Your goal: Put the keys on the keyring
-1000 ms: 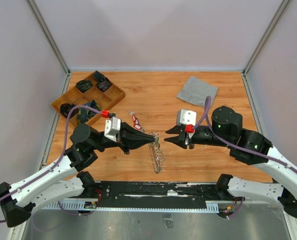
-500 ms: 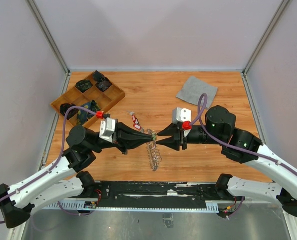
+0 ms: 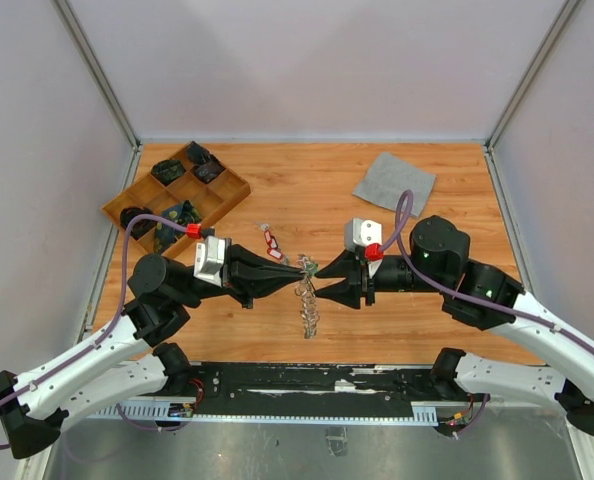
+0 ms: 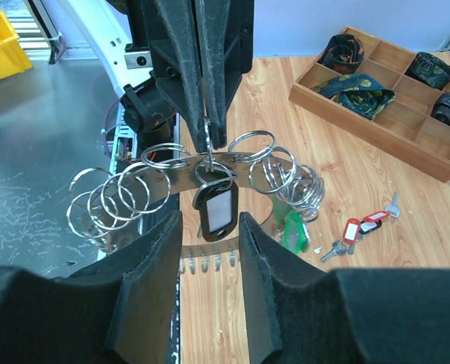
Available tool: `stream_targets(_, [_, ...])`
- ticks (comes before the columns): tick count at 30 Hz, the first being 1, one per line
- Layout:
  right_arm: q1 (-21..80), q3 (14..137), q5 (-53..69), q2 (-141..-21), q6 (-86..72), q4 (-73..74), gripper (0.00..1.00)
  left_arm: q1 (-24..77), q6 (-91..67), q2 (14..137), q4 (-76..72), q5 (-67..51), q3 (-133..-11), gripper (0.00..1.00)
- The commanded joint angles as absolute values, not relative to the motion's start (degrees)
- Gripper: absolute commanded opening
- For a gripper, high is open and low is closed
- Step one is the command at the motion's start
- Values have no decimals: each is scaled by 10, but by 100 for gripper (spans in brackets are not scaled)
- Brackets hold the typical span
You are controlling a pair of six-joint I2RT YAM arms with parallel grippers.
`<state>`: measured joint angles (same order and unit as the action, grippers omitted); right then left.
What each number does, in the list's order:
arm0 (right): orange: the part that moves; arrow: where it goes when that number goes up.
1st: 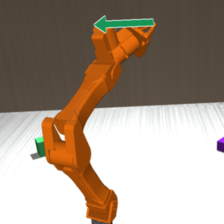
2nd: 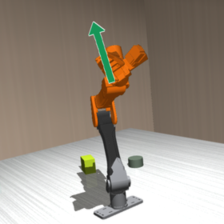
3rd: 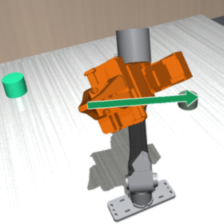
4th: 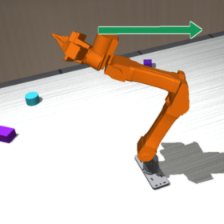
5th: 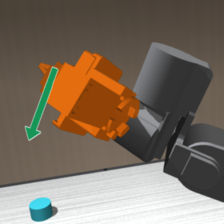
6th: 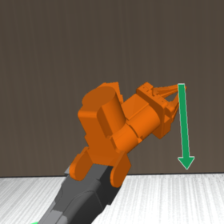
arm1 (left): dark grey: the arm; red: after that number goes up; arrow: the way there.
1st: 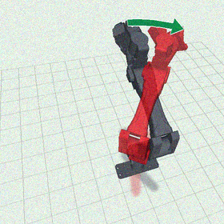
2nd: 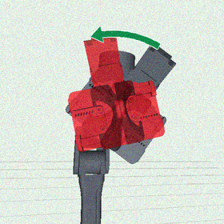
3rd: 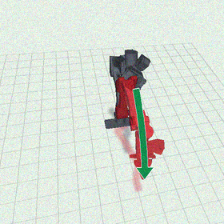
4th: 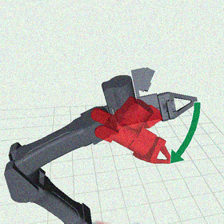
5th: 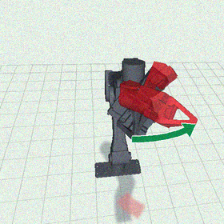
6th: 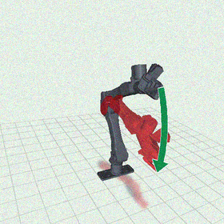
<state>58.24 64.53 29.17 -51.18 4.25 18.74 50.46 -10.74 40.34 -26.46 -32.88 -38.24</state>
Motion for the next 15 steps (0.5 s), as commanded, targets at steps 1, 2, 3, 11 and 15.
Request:
stream_targets(1, [591,639,311,-505,22,175,37,507,-101,394,-297,-318,-386,0])
stream_targets(2, [591,639,314,-506,21,174,38,507,-101,394,-297,-317,-385,0])
stream_targets(3, [591,639,317,-507,20,174,38,507,-101,394,-297,-316,-385,0])
stream_targets(11, [591,639,333,-517,6,153,39,507,-99,395,-297,-315,-387,0])
stream_targets(15, [591,637,333,-522,-1,140,40,508,-100,395,-297,-316,-388,1])
